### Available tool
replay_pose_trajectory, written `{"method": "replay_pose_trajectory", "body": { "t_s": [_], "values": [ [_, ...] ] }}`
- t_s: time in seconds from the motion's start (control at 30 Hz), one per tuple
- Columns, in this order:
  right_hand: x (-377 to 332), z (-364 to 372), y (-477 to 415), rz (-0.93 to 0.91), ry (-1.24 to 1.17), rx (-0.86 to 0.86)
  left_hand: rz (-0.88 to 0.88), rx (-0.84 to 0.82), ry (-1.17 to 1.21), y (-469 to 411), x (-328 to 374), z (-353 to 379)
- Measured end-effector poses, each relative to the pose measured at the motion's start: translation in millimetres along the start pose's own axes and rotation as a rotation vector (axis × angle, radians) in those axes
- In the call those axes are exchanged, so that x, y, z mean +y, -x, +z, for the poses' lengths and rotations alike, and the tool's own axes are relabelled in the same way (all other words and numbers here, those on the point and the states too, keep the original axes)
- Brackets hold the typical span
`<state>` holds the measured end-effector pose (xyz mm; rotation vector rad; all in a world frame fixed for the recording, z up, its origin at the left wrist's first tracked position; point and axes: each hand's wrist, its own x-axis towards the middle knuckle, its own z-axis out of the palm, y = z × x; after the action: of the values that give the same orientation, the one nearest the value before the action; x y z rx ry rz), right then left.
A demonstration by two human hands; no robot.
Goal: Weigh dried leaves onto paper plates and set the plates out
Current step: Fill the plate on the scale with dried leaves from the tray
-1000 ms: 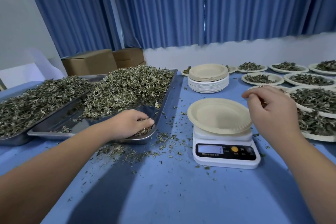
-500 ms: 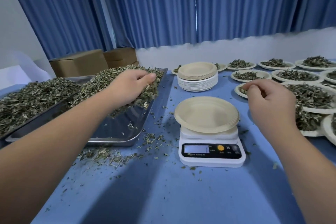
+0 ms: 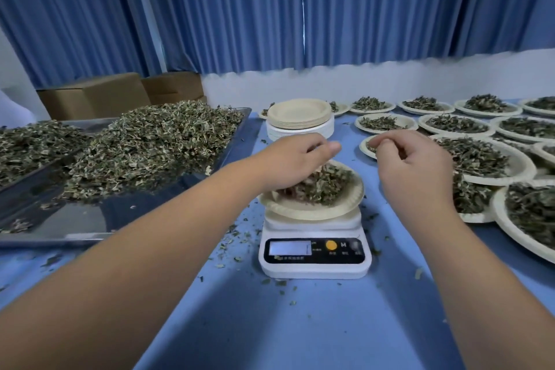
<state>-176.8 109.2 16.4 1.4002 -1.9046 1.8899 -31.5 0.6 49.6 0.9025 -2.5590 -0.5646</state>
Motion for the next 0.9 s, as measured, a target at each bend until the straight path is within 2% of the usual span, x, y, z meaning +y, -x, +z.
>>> {"method": "replay_pose_trajectory", "body": {
  "t_s": [0.13, 0.27, 0.37, 0.5, 0.77, 0.9],
  "values": [
    [4, -1, 0, 0.009, -0.026, -0.037, 0.028, 0.086, 0.164, 16, 1, -11],
    [3, 0, 2, 0.007, -0.019, -0.062, 0.027, 0.309, 0.144, 40, -20, -30],
    [-1, 1, 3, -0.013, 0.023, -0.067, -0.060, 0.415, 0.102, 57, -45, -37],
    [-2, 3, 6, -0.021, 0.031, -0.093, -0.149, 0.518, 0.159, 75, -76, -30],
    [-8, 9, 14, -0.060, 0.053, -0.154, -0.171, 0.531, -0.013, 85, -95, -34],
    [-10, 12, 18, -0.084, 0.076, -0.159, -0.179, 0.546, -0.002, 84, -100, -35]
  ]
}}
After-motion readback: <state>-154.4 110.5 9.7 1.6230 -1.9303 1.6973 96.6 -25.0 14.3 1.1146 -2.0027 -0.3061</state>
